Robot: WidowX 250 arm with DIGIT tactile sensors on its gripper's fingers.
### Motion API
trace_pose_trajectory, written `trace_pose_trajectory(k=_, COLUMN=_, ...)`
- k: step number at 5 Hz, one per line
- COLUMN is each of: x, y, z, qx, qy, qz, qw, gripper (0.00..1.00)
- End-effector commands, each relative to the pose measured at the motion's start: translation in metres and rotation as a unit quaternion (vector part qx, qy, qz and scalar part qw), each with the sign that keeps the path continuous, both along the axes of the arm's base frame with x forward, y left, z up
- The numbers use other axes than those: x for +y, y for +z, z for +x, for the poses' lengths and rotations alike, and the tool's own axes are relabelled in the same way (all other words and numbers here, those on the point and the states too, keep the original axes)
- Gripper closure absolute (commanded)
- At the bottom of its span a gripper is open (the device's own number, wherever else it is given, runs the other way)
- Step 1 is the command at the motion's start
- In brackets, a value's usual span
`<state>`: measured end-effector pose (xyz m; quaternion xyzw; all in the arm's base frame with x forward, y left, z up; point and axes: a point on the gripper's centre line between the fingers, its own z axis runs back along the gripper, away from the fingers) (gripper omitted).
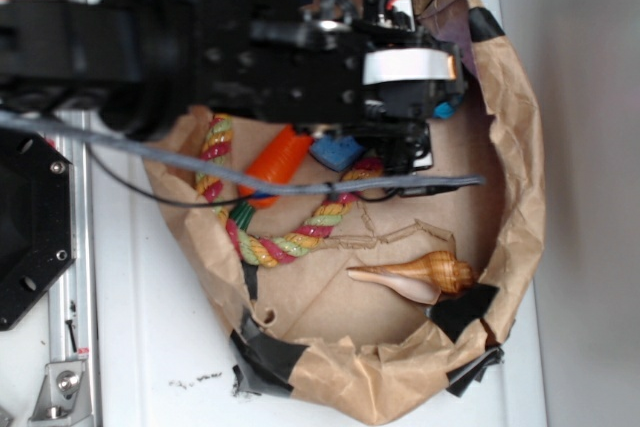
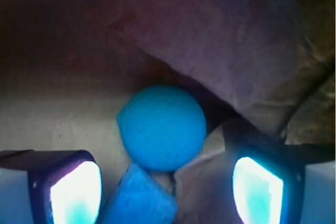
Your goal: Grab the blue ball.
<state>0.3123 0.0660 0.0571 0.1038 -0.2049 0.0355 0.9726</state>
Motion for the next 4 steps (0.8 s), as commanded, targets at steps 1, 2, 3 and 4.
trace_pose_trajectory(k=1, x=-0.002, y=0.008, z=0.039, qx=-0.028, qy=-0.025, qz=-0.06, qw=0.998, gripper=0.0)
trace_pose_trajectory(k=2, x=-0.007, y=-0.004, z=0.039, qx=-0.013, qy=-0.034, qz=-0.047, qw=0.998, gripper=1.0)
trace_pose_trajectory(k=3, x=-0.011, y=-0.006, z=0.039, qx=-0.008, qy=-0.04, qz=-0.048, qw=0.998, gripper=1.0)
trace_pose_trajectory(k=4, x=-0.012, y=0.011, z=0.03, qx=-0.017, qy=-0.046, qz=-0.048, qw=0.998, gripper=1.0)
